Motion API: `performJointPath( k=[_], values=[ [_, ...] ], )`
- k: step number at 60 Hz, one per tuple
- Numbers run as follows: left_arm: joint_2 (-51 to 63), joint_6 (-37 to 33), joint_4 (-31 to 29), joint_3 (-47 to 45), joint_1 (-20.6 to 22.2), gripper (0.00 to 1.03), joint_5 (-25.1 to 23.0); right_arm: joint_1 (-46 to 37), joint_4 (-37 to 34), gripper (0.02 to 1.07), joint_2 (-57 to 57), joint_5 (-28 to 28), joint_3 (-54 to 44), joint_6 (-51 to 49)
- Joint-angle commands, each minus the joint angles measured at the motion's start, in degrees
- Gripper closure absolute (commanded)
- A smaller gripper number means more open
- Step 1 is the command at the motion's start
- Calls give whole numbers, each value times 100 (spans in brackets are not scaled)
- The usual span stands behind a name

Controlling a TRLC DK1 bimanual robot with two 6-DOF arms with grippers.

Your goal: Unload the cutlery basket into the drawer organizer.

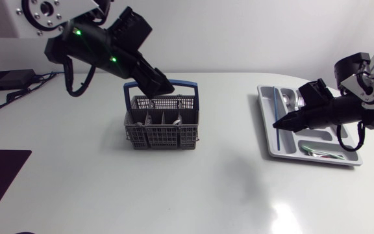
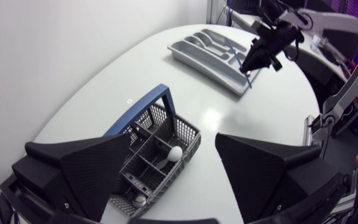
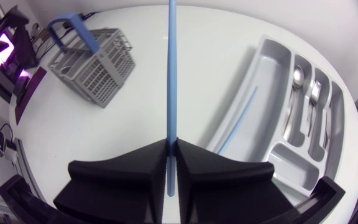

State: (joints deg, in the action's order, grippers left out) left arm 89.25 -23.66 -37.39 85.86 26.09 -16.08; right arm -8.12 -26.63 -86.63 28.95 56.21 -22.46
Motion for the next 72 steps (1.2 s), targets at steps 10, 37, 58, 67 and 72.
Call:
performJointPath(
  k=[10, 37, 58, 67, 72],
  values=[
    [163, -130, 74, -219, 845, 8, 1414, -436, 255, 102, -1348, -416, 936, 655],
    [1173, 248, -287, 387, 1549, 14, 2882, -524, 255, 54, -2561, -803, 1718, 1112],
    [1833, 415, -383, 844, 1742, 31, 3761, -550, 273, 6, -2060, -944, 1305, 1077],
    [2131, 547, -550, 1117, 1707, 39, 3972, -550, 290, 6, -1761, -935, 1068, 1042],
    [2290, 635, -691, 1257, 1716, 39, 4069, -550, 290, 6, -1673, -926, 989, 1033]
  ],
)
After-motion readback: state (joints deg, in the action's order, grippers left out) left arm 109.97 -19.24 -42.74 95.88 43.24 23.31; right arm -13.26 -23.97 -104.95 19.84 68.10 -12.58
